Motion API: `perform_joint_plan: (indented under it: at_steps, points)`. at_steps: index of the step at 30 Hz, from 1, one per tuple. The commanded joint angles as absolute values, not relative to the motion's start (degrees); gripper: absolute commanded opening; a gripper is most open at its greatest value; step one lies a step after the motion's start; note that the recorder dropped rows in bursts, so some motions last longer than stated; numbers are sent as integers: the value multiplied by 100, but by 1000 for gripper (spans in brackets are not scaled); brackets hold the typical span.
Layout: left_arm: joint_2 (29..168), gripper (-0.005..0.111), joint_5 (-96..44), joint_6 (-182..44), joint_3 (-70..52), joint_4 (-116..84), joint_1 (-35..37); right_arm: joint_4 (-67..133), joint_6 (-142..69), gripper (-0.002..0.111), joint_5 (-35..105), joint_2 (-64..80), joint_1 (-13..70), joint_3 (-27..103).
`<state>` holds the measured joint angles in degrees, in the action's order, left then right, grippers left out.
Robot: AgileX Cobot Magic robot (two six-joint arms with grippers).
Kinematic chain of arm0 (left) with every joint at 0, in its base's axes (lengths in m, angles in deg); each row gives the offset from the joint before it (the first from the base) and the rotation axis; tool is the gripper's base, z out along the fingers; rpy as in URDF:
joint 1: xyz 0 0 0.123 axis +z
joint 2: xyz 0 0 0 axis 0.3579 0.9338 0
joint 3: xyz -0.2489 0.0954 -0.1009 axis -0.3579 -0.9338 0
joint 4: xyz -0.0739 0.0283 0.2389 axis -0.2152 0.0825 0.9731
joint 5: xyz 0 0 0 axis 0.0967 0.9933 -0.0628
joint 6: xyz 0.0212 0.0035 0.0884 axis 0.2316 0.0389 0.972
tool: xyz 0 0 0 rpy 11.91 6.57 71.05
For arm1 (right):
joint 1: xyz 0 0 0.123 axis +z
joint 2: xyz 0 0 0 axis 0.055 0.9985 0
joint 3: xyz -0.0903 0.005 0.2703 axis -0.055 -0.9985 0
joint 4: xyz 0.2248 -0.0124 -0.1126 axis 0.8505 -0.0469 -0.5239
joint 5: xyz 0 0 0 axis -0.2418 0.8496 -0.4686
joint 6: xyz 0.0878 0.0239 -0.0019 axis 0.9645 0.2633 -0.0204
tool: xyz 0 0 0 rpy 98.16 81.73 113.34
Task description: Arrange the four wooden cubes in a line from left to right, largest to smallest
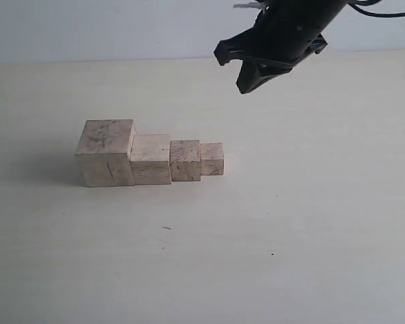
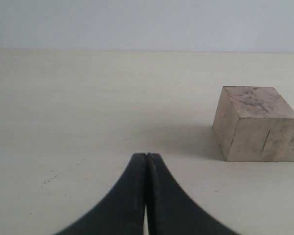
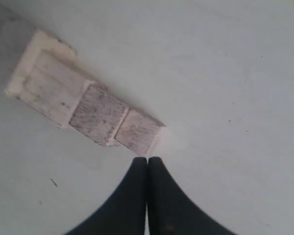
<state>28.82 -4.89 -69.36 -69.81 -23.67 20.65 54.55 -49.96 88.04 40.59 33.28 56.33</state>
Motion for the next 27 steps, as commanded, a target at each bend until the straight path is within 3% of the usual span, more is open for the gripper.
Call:
perform_joint_plan:
  at_steps: [1, 4, 8, 27]
  points:
    - [2851, 0, -555, -6931, -6981, -2365, 2039, 5927, -4955, 0, 7189, 3193, 3319, 4441]
    - [2851, 0, -555, -6931, -6981, -2365, 2039, 6287, -4955, 0, 6245, 2594, 3319, 3576]
    - [2851, 0, -555, -6931, -6981, -2365, 2039, 6668, -4955, 0, 6030, 2041, 3319, 3045]
    - [2851, 0, -555, -6931, -6981, -2365, 2039, 5924, -5245, 0, 5961, 670, 3319, 2982]
